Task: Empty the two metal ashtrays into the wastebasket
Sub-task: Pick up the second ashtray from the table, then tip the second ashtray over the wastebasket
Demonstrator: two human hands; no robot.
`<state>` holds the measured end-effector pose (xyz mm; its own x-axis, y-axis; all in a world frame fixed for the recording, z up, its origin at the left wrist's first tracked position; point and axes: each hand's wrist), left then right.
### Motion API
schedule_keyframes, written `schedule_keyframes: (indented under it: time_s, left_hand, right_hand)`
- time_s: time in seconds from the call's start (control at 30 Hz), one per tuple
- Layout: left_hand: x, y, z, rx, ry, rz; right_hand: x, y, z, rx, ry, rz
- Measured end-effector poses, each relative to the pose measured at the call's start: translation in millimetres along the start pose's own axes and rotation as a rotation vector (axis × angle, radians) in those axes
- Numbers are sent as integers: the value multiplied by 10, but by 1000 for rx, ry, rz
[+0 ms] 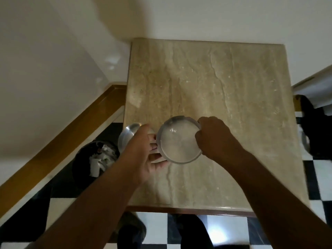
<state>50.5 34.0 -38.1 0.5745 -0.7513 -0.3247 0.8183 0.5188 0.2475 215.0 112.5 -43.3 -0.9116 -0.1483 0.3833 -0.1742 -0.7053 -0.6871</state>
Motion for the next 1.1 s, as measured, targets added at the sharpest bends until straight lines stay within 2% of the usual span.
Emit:
schedule_keyframes:
  time_s: [0.13,0.3,0.47,0.57,0.67,0.83,0.93,1.0,1.1]
  left_hand:
    - [-132,-698,101,-24,59,89]
    - [-77,-1697,56,49,66,238]
    - [-22,-2568,-67,173,53,362]
    - [4,-2956,-177,259,37,387]
    - [93,-3318,-294,408,-68,406]
    - [84,-3712,-414,543,-164,225]
    - [-13,-3798,-556,629,-177,175]
    - [-54,-3790,-625,675,-156,87]
    - [-140,-3709,-680,650,-93,-108]
  right_hand:
    - [680,26,-40,18,-106,-68]
    - [1517,457,-209,160,-168,-92]
    - [2217,1048,-385,417,-68,-439]
    - [2462,1365,-507,474,-10,-510]
    - [2583,1696,-613,523,22,-595]
    - [2541,2091,-690,677,-107,-780]
    - [2422,2217,-755,699,-173,-842]
    - [2364,2239,-798,667,-204,-795]
    - [2255,2236,-873,562,-272,-579]
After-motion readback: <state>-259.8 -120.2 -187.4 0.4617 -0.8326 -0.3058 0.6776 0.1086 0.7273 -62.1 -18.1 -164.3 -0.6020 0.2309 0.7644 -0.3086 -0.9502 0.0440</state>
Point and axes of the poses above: each hand's wrist, its own z-axis away from the middle knuckle, its own y-axis out of the palm, x = y × z, and after that the axes turned 12 degrees about x, right-handed
